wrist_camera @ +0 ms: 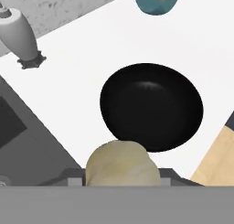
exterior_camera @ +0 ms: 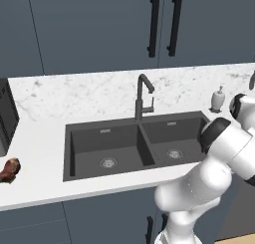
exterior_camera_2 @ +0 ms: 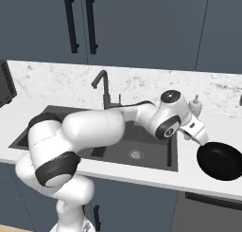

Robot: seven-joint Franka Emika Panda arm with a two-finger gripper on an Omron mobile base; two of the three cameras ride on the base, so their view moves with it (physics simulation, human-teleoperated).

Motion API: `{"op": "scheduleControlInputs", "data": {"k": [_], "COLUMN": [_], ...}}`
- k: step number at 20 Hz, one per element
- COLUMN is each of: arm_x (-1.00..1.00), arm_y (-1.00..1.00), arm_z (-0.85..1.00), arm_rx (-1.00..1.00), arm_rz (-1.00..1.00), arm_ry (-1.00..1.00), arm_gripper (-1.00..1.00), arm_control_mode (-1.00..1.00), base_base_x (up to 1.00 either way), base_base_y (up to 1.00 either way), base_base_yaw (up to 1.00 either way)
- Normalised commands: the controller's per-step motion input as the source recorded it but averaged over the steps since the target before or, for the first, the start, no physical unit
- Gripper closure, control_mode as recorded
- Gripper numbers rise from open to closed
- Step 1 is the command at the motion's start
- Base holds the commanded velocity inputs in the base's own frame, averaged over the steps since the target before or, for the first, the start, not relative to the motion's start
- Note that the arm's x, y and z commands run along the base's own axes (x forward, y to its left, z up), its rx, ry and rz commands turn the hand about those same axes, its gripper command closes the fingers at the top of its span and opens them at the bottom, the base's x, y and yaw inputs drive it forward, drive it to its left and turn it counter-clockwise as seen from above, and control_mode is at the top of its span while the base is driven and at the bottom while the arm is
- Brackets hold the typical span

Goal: Pick the garlic from the sink and place it in the bowl. Then pick the bowl and place it in the microwave. Then close the microwave door and press the start button.

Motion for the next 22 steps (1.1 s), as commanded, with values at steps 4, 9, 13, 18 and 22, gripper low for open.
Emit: {"op": "scheduleControlInputs", "data": {"k": [4,9,13,18,22], "arm_x": [0.0,0.0,0.0,0.06,0.02], "arm_y": [-0.57,-0.55,-0.22,-0.14,-0.09], "arm_z": [0.0,0.0,-0.08,-0.28,-0.33], "arm_rx": [0.12,0.17,0.08,0.0,0.0], "arm_rz": [0.0,0.0,0.0,0.0,0.0], "arm_ry": [0.0,0.0,0.0,0.02,0.0], "arm_gripper": [1.0,1.0,1.0,1.0,1.0], "arm_control_mode": [-1.0,-1.0,-1.0,-1.0,-1.0], "base_base_x": [0.0,0.0,0.0,0.0,0.0], "base_base_y": [0.0,0.0,0.0,0.0,0.0], "base_base_yaw": [0.0,0.0,0.0,0.0,0.0]}}
